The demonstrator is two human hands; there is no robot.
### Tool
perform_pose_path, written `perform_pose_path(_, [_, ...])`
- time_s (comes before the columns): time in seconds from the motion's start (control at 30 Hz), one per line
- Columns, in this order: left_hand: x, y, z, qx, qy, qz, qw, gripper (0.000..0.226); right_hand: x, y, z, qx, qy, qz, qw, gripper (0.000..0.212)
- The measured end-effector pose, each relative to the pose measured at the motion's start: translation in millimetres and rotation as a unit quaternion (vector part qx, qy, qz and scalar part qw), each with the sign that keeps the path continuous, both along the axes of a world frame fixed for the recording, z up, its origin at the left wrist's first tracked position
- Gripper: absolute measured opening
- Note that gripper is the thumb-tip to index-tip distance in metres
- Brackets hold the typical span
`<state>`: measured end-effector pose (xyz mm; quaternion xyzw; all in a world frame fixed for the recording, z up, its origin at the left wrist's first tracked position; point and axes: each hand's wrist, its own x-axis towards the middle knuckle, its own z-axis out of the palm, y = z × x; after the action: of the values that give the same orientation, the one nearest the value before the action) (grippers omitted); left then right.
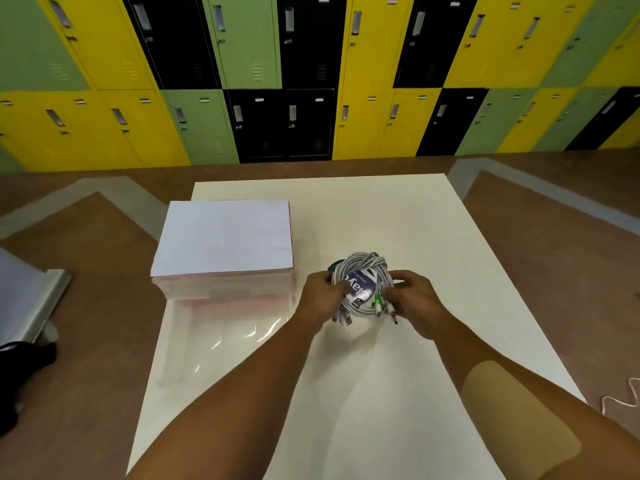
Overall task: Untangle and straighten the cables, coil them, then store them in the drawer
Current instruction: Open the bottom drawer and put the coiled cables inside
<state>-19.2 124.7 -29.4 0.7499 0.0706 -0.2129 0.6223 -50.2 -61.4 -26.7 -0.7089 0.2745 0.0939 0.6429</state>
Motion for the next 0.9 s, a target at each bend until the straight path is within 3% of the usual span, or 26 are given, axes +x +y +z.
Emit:
perform_pose_path(0.37, [-29,101,26,0.05,0.055,-0.042,0.996,0.026,-38,77,29,0.045,0.029,0.086,0.995,0.015])
perform_pose_path(0.53, [-42,164,23,0.038,0.073,-0.006,0.997,0.019,-35,130,30,0.047,0.037,0.139,0.988,0.035])
perform_pose_path(0.9, [-43,231,-12,0.113,0.063,0.109,0.986,0.02,-13,214,3,-0.022,0.074,0.161,0.984,0.028])
